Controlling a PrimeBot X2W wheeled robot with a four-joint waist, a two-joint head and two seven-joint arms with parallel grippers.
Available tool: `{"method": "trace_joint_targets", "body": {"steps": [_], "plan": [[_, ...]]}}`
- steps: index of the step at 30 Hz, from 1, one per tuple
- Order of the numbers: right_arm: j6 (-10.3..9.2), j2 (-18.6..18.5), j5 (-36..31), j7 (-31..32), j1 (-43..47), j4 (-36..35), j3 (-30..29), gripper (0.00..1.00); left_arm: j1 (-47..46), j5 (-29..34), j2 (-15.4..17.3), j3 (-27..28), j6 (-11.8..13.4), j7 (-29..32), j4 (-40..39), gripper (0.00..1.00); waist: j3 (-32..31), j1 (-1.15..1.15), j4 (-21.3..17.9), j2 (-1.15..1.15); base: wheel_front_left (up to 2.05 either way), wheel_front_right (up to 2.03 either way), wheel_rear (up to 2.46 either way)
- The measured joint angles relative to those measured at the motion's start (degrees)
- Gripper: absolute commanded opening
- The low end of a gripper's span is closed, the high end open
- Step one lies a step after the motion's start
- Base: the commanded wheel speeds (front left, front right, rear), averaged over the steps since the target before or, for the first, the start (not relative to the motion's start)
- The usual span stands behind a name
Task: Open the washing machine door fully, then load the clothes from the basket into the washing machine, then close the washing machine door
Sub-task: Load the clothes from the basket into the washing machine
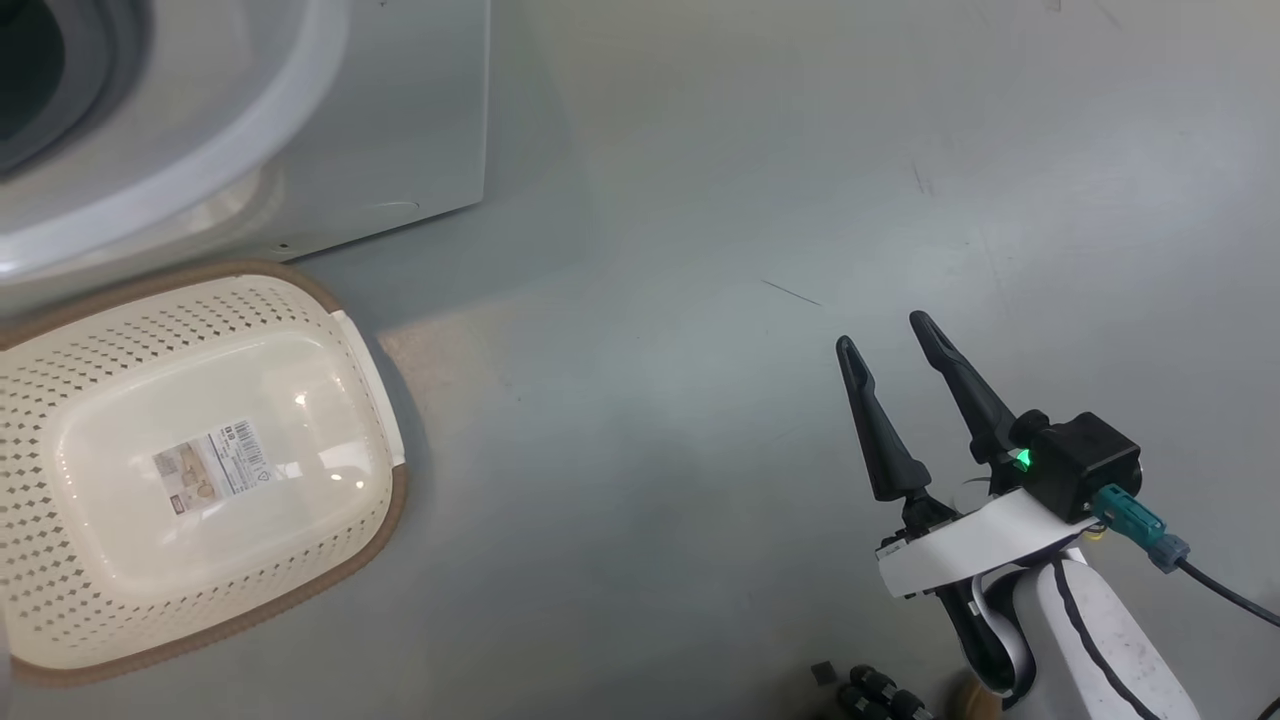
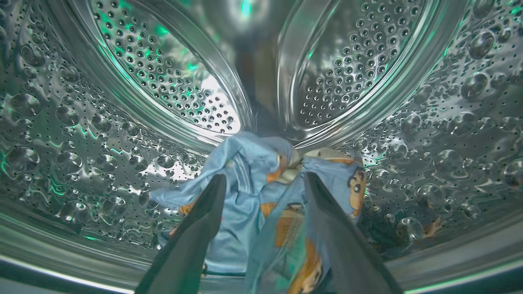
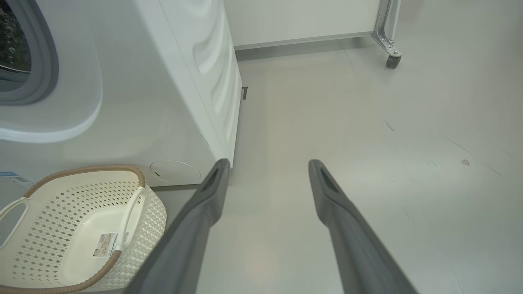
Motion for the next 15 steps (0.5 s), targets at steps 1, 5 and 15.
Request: {"method": "trace_joint_targets", "body": {"steps": [1,5,15], "plan": [[0.0,0.0,0.0,0.0,0.0,0.0,0.0,1.0,0.0,0.0,-0.2,0.0,0.1,0.0,0.1,1.0,-0.2,0.0,0.2,0.0,0.0,0.0,0.0],[0.0,-0.1,0.0,0.0,0.0,0.2,-0.5,1.0,0.0,-0.3,-1.6,1.0,0.6,-0.4,0.9,1.0,-1.1,0.0,0.9,0.0,0.0,0.0,0.0],[0.0,-0.5,0.0,0.0,-0.1,0.2,-1.9,1.0,2.9,-1.0,-5.6,1.1,1.1,-3.4,2.7,1.0,-3.1,0.0,3.6,0.0,0.0,0.0,0.0]]}}
